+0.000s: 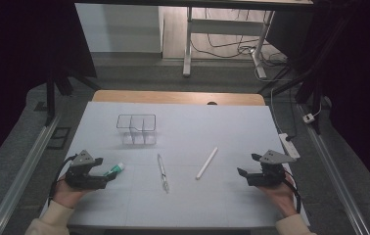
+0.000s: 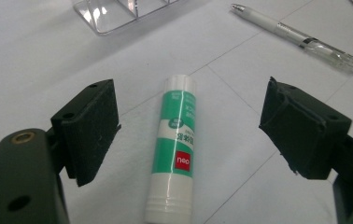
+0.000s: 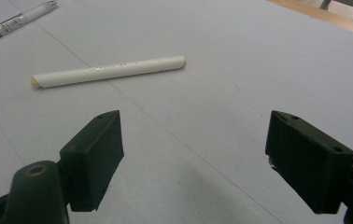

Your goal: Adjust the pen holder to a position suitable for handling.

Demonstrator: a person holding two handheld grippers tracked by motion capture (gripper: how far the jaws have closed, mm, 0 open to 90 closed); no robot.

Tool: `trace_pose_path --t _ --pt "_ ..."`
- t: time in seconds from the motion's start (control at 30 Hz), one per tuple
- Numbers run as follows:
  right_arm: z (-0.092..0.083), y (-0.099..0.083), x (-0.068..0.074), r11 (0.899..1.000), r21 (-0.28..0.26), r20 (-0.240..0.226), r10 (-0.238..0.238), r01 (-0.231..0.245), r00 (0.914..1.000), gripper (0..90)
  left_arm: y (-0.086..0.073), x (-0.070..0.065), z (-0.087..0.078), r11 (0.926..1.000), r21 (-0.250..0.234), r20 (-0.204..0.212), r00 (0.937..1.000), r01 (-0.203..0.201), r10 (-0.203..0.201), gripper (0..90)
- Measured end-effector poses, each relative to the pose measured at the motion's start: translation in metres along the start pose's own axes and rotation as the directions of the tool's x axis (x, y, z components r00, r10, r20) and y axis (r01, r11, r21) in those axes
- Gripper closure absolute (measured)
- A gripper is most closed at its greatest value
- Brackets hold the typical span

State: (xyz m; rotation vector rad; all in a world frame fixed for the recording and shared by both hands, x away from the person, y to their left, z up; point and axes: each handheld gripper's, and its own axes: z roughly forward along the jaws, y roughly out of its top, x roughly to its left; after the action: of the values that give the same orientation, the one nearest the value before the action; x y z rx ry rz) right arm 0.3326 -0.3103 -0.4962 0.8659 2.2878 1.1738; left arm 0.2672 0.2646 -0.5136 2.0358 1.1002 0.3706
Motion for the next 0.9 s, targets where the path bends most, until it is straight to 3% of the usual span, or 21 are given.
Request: trace_pose_path --t 0.63,0.9 --pt "0.0038 -0.0015 0.0005 0.999 0.032 -0.004 -0.001 0.001 1.0000 19.3 0.0025 0.0013 -0.0003 1.0000 0.000 -0.002 1.0000 -0.003 0.003 19.6" --pt "0.0045 -0.0012 0.0001 0.999 0.043 0.004 0.007 -0.007 1.0000 20.5 0.0062 0.0098 0.0025 0.9997 -0.007 -0.011 0.9997 0.023 -0.023 20.4"
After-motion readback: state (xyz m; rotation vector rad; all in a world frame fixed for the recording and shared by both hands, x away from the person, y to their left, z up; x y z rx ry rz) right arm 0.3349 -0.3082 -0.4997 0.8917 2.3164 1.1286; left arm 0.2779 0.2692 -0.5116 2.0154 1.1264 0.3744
